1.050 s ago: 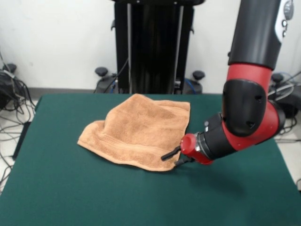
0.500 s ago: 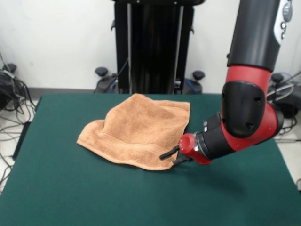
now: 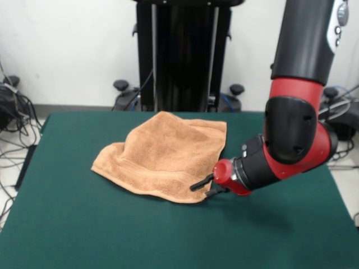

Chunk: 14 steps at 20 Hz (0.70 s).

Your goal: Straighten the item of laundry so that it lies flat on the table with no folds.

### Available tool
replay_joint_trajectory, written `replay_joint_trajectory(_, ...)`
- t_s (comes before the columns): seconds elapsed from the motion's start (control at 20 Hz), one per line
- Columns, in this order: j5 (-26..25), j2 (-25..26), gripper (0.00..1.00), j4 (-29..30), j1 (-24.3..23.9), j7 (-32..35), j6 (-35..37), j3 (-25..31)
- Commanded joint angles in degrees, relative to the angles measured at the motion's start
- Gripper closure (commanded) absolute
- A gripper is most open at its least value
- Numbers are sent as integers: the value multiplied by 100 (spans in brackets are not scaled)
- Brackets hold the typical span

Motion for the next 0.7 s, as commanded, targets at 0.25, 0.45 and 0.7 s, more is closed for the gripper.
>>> replay_joint_trajectory(0.25,-300,580,100,392,-236,593,-1828,920)
replay_joint_trajectory(0.45,-281,584,100,406,-219,613,-1844,906)
replay_joint_trajectory(0.7,-268,574,100,418,-213,622,-1828,909)
